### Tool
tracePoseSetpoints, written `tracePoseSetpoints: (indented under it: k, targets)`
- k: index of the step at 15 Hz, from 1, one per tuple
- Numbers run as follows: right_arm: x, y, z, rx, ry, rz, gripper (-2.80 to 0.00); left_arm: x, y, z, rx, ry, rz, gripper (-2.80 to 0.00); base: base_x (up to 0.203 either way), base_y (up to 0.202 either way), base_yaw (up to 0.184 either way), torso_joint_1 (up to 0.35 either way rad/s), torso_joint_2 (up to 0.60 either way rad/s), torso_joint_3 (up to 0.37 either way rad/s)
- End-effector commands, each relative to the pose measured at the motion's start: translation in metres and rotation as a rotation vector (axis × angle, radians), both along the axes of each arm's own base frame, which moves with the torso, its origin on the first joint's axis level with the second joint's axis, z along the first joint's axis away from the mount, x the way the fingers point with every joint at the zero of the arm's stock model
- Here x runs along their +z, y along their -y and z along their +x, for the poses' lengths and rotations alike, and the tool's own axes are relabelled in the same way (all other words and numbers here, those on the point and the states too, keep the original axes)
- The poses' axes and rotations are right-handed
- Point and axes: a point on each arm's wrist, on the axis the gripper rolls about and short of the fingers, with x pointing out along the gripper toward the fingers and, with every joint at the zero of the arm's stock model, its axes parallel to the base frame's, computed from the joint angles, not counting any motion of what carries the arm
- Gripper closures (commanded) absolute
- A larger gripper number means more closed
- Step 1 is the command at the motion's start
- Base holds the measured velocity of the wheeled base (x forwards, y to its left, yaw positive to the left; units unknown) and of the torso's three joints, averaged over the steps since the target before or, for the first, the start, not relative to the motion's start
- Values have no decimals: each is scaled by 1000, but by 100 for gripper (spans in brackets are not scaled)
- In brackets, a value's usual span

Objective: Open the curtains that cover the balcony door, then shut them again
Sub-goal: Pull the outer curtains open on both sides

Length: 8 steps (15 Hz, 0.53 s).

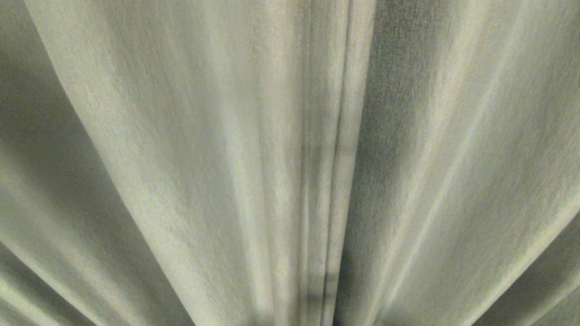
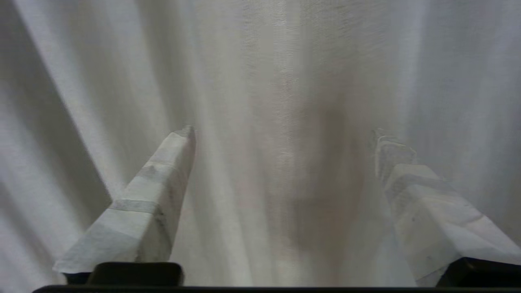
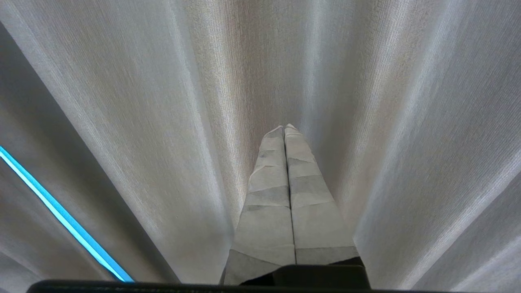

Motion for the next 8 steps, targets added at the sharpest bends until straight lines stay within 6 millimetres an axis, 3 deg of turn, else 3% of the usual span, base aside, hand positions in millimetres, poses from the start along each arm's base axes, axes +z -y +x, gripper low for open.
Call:
tracePoseSetpoints:
  k: [1, 5, 8]
  targets:
    - [0, 0, 0, 1, 0, 0, 0, -3, 0, 3, 6, -9, -2, -280, 0, 0, 0, 0, 0, 0]
    - [0, 0, 0, 1, 0, 0, 0, -3, -1, 10, 11, -21, -10, -280, 0, 0, 0, 0, 0, 0]
    - [0, 0, 0, 1, -2, 0, 0, -4, -2, 29, 3, -31, -34, -280, 0, 0, 0, 0, 0, 0]
